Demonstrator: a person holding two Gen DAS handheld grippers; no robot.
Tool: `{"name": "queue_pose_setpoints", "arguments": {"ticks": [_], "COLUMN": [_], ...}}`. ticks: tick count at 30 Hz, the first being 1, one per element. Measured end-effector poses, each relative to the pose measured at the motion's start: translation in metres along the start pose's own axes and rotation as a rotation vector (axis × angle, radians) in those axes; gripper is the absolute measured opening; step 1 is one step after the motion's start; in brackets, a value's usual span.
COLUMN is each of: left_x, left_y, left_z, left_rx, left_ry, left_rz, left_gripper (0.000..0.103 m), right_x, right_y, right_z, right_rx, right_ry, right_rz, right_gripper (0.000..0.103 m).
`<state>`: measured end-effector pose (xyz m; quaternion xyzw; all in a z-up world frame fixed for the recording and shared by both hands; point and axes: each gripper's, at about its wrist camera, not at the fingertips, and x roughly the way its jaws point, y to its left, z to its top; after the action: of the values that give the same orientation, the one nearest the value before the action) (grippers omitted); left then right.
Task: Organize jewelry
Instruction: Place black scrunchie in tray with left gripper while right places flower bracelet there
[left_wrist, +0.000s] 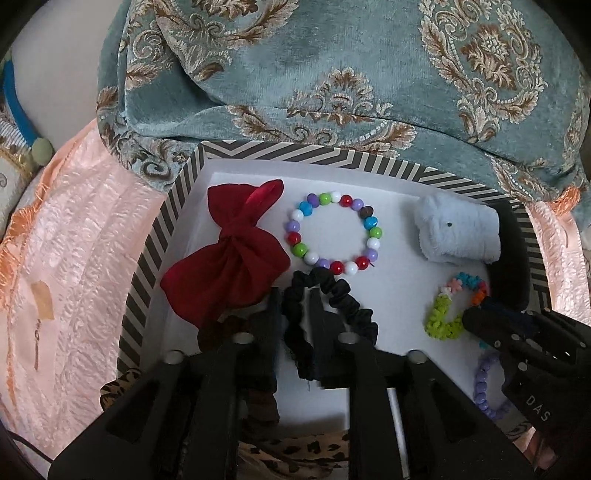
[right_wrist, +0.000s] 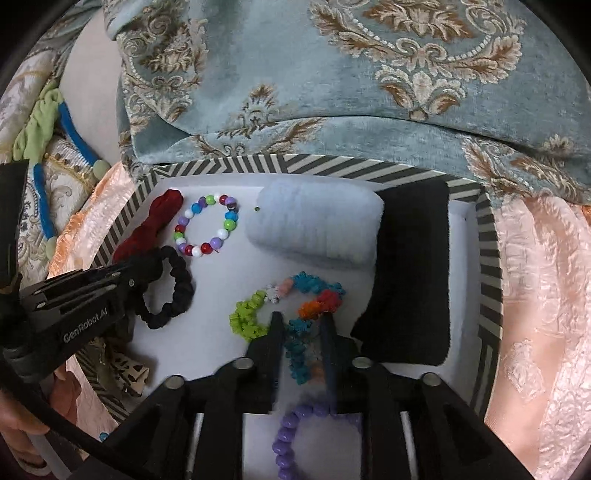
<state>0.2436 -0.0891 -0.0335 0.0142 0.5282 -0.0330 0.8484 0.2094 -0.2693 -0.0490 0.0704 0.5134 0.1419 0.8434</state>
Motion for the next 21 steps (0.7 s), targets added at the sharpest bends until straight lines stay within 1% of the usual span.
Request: {"name": "queue_pose_setpoints", "arguments": {"ticks": [1,2,5,10,14,21], "left_x": [-0.002,-0.004,-0.013,-0.033,-0.055,-0.096], "left_y": [0.001,0.002,0.003,0.002,0.0,-0.004], "left_z": [0.0,-0.001,-0.004,-0.012,-0.026,-0.061], "left_rx": [-0.003,-0.009,-0.017,-0.002,0.008,0.033], "left_ry": [-0.006,-0.014,-0.023,-0.047,-0.078,-0.134], "left_rz": [-0.005,-0.011,-0.013,-0.004,0.011,0.036], "left_gripper": [0.035,0.038,0.038,0.038,0.038,0.039], "right_x": [-0.004,-0.005,-0.02,-0.047,-0.073,-0.108], "right_y": [-0.001,-0.001,0.0,0.003,0.012,0.034], "right_z": [-0.001,-0.002,-0.01,-0.024,-0.04,-0.071], "right_rx": [0.012,0.017,0.013,0.026,0.022,0.008], "right_ry": [-0.003,-0.012,-0.034,-0.065,-0.104,-0.145], "right_rz": [0.009,0.015,0.004,0.016,0.017,0.015], "right_gripper": [0.041,0.042,0.042,0.042,0.043,0.044]}}
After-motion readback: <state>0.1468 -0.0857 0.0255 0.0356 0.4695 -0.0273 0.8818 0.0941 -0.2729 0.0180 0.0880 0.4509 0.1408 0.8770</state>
